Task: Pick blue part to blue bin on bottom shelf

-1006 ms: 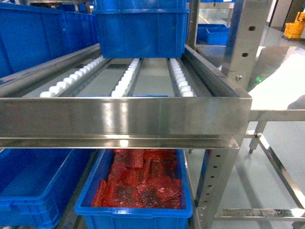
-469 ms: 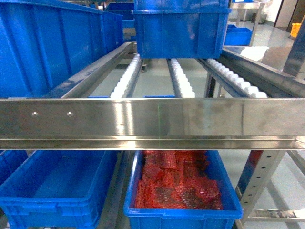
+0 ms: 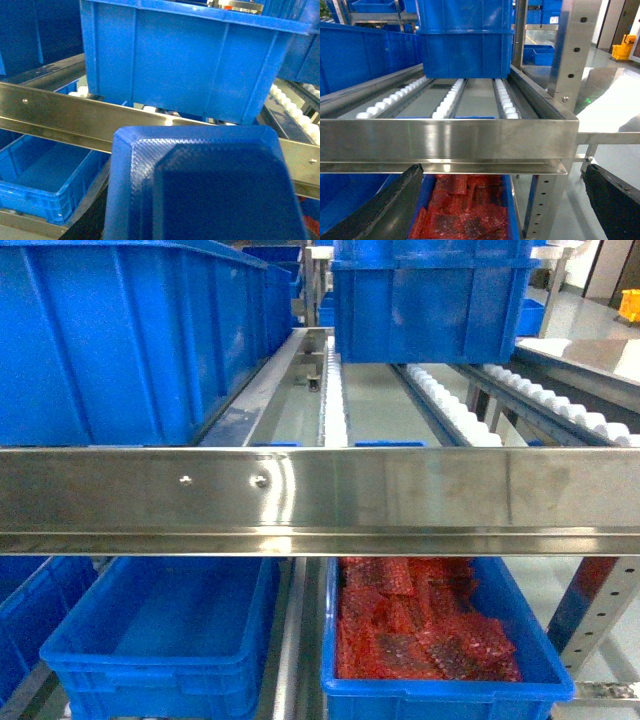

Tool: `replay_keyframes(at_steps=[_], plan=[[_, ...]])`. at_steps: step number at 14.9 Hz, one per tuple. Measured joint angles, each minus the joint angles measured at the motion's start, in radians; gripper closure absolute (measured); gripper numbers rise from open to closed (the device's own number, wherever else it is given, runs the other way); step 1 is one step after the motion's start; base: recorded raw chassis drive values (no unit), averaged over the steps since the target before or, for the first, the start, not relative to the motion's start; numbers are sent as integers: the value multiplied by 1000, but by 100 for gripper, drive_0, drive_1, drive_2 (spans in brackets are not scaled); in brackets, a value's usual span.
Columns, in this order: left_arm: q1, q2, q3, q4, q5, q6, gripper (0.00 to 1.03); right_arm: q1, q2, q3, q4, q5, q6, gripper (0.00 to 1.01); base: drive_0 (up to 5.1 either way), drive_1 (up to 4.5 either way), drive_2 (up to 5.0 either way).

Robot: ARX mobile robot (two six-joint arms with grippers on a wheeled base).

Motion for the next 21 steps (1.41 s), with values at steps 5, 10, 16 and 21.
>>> replay_keyframes(at_steps=[5, 10, 16, 21], plan=[[0, -1, 0, 0, -1, 0, 60, 0, 0, 0, 1, -3, 0, 3, 0, 0, 0], [0, -1, 0, 0, -1, 0, 60, 0, 0, 0, 1, -3, 0, 3, 0, 0, 0], [0, -1, 0, 3, -1, 0, 60, 0, 0, 0, 3, -3, 0, 3, 0, 0, 0], [0, -1, 0, 0, -1, 0, 60, 0, 0, 0, 1, 0, 0, 3, 0, 0, 0]])
